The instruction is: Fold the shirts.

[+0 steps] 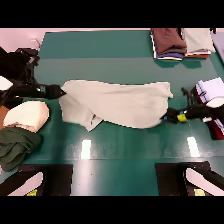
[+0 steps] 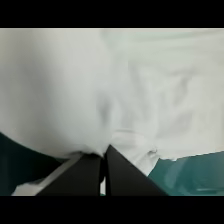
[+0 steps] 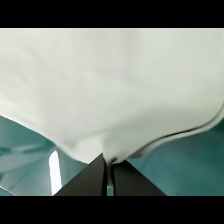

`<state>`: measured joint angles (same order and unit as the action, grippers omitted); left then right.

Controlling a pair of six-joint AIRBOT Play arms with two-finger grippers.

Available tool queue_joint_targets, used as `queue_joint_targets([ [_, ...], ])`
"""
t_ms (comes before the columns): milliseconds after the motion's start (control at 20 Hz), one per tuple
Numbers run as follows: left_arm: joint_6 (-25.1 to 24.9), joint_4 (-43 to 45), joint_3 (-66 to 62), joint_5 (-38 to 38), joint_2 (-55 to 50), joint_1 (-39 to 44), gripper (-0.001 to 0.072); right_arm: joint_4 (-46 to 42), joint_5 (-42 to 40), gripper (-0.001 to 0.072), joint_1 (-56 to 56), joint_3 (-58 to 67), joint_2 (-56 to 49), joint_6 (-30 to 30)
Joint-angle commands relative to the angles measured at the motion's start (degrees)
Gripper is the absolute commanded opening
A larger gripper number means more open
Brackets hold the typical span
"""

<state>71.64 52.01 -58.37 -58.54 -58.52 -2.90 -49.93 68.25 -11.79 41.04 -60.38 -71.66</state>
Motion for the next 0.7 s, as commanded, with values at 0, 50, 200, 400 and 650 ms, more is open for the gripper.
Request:
queue_joint_targets([
  [0, 0.5, 0.1, -8.3, -1.0, 7.1, 0.0, 0.0022, 0.3, -0.1, 0.0019, 2.2, 12.5, 8.3, 0.2],
  [50, 0.6, 0.1, -12.4, -1.0, 9.6, 0.0, 0.0022, 0.3, -0.1, 0.0019, 1.5, 17.8, 11.2, 0.2],
  [200, 1.3, 0.2, -27.7, -0.9, 15.1, 0.0, 0.0022, 0.3, -0.1, 0.0018, -2.9, 33.4, 17.0, 0.1],
  [400, 4.1, 0.4, -45.4, -1.5, 17.4, 0.0, 0.0021, 0.3, 5.7, 0.0018, -11.6, 52.1, 18.4, 0.1],
  [650, 9.6, 2.5, -57.2, -2.9, 17.4, 0.0, 0.002, 0.3, 15.2, 0.0017, -19.5, 70.5, 12.1, -2.5],
])
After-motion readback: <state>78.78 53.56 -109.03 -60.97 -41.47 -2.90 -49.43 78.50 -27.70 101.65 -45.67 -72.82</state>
